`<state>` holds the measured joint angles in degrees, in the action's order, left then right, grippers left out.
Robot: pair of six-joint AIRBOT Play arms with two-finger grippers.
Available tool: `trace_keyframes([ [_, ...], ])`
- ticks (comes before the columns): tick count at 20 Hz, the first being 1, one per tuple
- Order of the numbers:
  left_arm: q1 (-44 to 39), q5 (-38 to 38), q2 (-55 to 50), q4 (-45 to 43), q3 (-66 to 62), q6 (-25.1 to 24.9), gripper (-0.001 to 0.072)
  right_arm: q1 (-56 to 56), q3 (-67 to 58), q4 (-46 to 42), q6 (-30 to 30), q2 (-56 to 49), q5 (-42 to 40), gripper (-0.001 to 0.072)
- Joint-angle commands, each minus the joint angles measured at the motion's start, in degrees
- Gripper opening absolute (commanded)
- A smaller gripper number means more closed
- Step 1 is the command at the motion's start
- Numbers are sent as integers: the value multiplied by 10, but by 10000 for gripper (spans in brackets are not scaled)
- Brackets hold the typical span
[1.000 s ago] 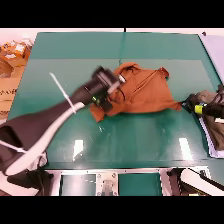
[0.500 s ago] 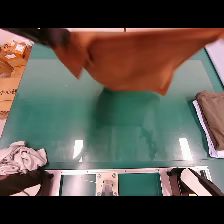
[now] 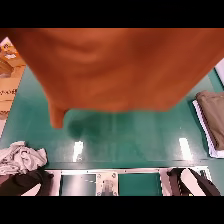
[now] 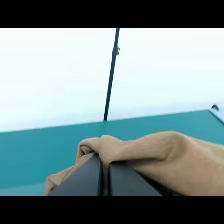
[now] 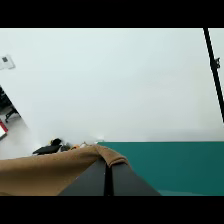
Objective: Fold the shirts.
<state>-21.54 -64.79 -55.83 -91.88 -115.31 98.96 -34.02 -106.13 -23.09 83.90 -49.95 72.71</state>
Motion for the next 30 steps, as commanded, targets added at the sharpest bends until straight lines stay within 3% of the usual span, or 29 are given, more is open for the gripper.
trace_keyframes([
  [1, 1, 62, -21, 37, 104, 12, 29, 0, 79, -12, 10, 2, 27, 13],
  [4, -2, 118, -103, 151, 210, -7, 30, 0, 237, -16, -31, -5, 20, 13],
  [9, -2, 183, -304, 393, 303, -136, 29, 0, 490, -15, -140, -94, -103, 13],
  [12, -2, 202, -402, 481, 303, -201, 29, 1, 513, -11, -185, -197, -134, 13],
  [15, 14, 189, -427, 488, 299, -211, 32, 0, 500, 2, -210, -279, -152, 13],
  [16, 31, 156, -427, 487, 286, -220, 213, 0, 491, 0, -214, -296, -151, 14],
  [17, 51, 111, -427, 486, 266, -228, 533, -3, 483, -6, -216, -306, -148, 94],
  [18, 73, 58, -427, 486, 244, -230, 672, -9, 477, -14, -216, -307, -146, 270],
  [19, 101, -2, -427, 482, 218, -232, 671, -18, 469, -24, -216, -306, -139, 330],
  [22, 179, -166, -427, 436, 168, -282, 669, -59, 457, -35, -216, -306, -97, 329],
  [24, 214, -246, -428, 364, 174, -286, 669, -81, 457, -44, -216, -306, -76, 328],
  [27, 227, -272, -428, 321, 231, -285, 669, -92, 458, -50, -216, -306, -57, 329],
  [30, 201, -207, -428, 331, 332, -296, 669, -91, 458, -50, -216, -306, -51, 329],
])
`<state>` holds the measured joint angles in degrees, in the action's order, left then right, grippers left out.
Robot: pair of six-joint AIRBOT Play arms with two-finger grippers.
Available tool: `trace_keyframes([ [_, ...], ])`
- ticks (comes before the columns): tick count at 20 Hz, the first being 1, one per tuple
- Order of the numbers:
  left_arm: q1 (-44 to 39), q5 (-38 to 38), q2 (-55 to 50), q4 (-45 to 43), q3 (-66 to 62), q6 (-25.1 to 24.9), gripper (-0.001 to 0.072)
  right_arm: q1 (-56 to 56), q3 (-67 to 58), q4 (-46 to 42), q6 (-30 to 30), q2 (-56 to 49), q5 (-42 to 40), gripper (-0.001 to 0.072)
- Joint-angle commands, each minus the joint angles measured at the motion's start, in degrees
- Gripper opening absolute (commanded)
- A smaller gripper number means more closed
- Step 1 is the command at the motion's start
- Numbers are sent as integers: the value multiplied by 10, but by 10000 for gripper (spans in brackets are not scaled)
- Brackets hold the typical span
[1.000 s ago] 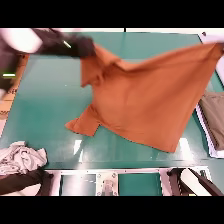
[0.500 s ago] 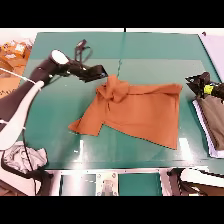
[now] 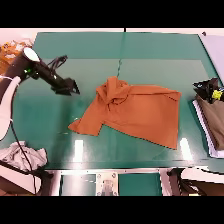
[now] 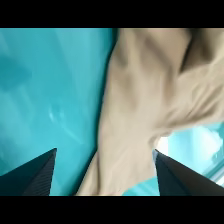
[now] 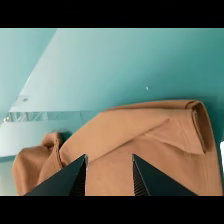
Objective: Fold the shirts.
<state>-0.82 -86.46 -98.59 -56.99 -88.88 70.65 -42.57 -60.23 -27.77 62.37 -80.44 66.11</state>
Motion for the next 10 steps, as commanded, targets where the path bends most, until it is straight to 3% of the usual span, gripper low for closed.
trace_keyframes([
  [1, -20, 34, 0, -10, 97, -26, 669, -6, -1, -3, -1, -1, 16, 329],
  [5, -79, 123, -5, 17, 152, -37, 668, -1, -1, -3, 0, -1, 25, 329],
  [7, -103, 140, -5, 16, 153, -37, 591, 6, -1, -3, 0, -1, 26, 329],
  [10, -123, 156, -5, 16, 153, -37, 590, 8, -1, -3, 0, -1, 32, 329],
])
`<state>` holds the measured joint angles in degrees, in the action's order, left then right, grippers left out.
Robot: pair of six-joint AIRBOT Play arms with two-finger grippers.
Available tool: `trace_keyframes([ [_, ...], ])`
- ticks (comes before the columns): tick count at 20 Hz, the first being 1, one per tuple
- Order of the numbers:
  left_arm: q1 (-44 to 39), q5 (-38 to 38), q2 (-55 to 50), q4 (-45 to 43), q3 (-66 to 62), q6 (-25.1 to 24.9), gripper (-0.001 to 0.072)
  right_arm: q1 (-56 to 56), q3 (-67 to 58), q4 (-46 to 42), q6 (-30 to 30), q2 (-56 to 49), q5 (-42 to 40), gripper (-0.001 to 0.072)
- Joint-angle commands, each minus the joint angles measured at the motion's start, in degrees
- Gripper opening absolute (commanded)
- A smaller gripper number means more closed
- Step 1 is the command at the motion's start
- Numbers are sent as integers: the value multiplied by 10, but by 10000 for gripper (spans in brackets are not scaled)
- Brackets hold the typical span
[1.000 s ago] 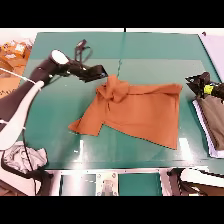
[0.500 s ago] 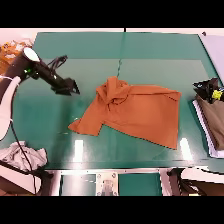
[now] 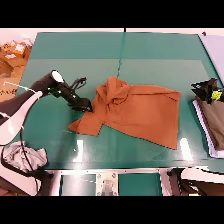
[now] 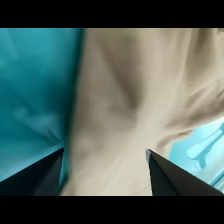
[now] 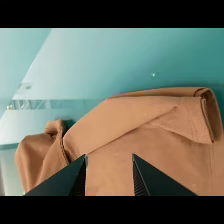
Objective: Fold the shirts.
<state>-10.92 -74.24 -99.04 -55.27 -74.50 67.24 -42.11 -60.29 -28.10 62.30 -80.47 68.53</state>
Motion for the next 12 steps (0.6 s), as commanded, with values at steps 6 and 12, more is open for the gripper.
trace_keyframes([
  [6, -22, 37, -1, 19, 9, -23, 32, 2, 0, 2, 0, 0, 16, 328],
  [12, 36, 68, 0, -77, -82, 62, 28, 2, 0, 1, 0, 0, 32, 59],
])
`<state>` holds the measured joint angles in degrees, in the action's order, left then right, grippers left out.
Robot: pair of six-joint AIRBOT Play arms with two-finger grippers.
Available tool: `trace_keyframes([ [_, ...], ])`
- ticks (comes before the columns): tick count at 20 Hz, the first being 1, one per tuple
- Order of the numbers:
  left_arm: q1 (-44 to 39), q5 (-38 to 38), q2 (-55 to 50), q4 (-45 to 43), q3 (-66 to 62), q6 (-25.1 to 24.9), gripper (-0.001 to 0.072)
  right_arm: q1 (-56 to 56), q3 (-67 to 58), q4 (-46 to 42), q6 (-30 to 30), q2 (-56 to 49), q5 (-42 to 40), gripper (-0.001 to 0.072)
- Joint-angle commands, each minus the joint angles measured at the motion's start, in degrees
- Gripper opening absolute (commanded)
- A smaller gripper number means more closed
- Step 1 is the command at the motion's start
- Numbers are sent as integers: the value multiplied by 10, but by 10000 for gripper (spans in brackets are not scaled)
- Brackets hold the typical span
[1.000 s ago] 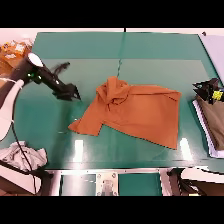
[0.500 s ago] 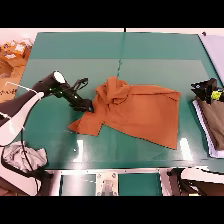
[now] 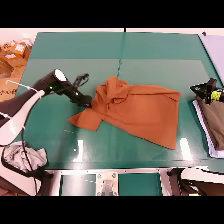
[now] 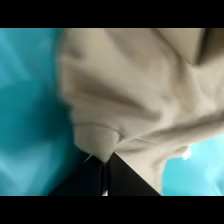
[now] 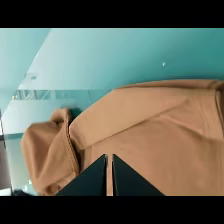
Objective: Fold the shirts.
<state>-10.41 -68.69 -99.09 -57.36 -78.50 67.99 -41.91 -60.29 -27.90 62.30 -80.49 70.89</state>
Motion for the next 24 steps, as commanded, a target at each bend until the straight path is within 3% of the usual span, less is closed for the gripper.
trace_keyframes([
  [1, 54, 16, 1, -69, -56, 85, 28, 0, 0, -3, 0, 0, 13, 14],
  [3, 95, 16, 0, -68, -58, 112, 27, 1, 10, -3, 5, 0, 31, 14],
  [7, 126, 6, 0, -71, -39, 110, 28, 10, 123, -29, 55, 46, 34, 13],
  [10, 126, -13, 0, -90, -37, 110, 28, 83, 238, -75, 91, 123, 28, 12],
  [12, 126, -33, 0, -99, -37, 104, 28, 148, 282, -148, 149, 159, 25, 13],
  [14, 126, -44, 0, -99, -37, 95, 28, 200, 295, -278, 249, 179, 27, 15],
  [15, 126, -44, 0, -99, -37, 95, 28, 224, 298, -303, 275, 182, 31, 59],
  [17, 126, -44, 0, -99, -37, 95, 29, 274, 316, -269, 275, 182, 25, 276],
  [18, 126, -45, 0, -98, -37, 95, 29, 308, 330, -248, 275, 182, 7, 338],
  [24, 126, -58, 0, -98, -37, 88, 28, 462, 400, -150, 306, 182, -110, 339],
])
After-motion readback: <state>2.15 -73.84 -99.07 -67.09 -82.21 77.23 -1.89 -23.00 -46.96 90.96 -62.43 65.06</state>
